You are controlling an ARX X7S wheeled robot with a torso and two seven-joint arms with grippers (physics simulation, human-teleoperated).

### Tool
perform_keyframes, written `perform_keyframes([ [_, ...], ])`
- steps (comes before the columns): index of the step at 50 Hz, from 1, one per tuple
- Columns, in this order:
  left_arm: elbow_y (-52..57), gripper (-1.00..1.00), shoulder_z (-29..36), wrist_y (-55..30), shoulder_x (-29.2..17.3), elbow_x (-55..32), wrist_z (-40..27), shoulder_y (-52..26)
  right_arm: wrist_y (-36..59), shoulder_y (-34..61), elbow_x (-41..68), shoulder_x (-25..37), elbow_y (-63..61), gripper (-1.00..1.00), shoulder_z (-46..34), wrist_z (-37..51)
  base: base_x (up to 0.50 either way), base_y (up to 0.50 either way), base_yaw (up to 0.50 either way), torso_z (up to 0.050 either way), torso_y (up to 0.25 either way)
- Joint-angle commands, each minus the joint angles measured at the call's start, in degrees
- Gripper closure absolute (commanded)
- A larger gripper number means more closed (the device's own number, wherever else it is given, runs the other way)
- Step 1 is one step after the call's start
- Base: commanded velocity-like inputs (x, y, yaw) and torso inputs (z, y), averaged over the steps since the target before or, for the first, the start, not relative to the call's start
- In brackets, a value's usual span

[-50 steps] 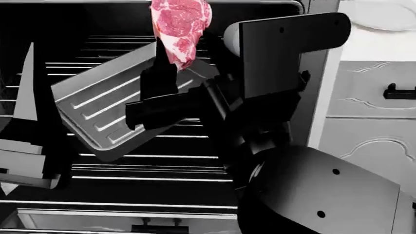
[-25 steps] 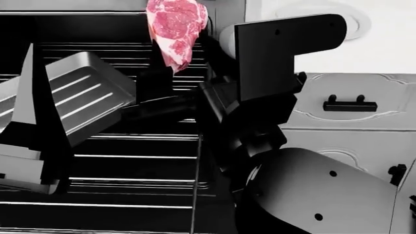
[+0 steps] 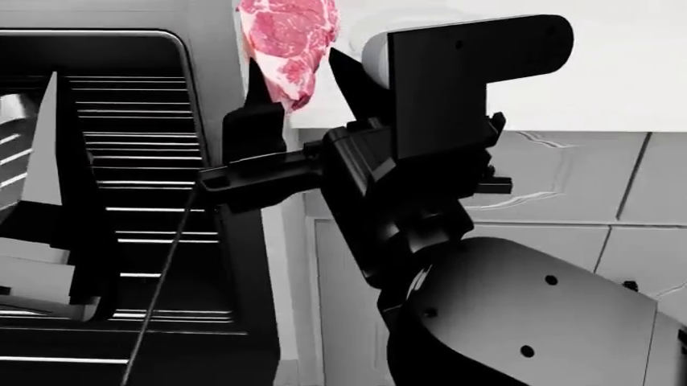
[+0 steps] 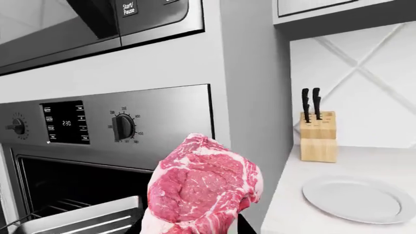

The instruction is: Pick the steak from the top rack in the oven and place it on the plate on the counter.

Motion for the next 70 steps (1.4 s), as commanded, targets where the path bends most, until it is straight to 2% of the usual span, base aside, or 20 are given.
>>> perform_keyframes([
  [1, 0.0, -1.0, 0.7, 0.3, -0.4, -0.2, -0.7, -0.2, 0.2, 0.4, -0.9, 0.1, -0.3, 1.0, 0.8, -0.3, 0.0, -0.5, 0.0, 0.0, 0.0],
  [58, -0.1, -1.0, 2.5, 2.2, -2.7, -2.4, -3.6, -1.8, 0.0, 0.0, -1.6, -0.2, -1.4, 1.0, 0.4, 0.0, 0.0, -0.5, 0.0, 0.0, 0.0],
  [70, -0.3, -1.0, 3.1, 2.8, -3.1, -2.6, -4.0, -1.9, -0.1, 0.3, -1.9, -0.4, -1.5, 1.0, 0.6, 0.4, 0.12, -0.08, 0.0, 0.0, 0.0],
])
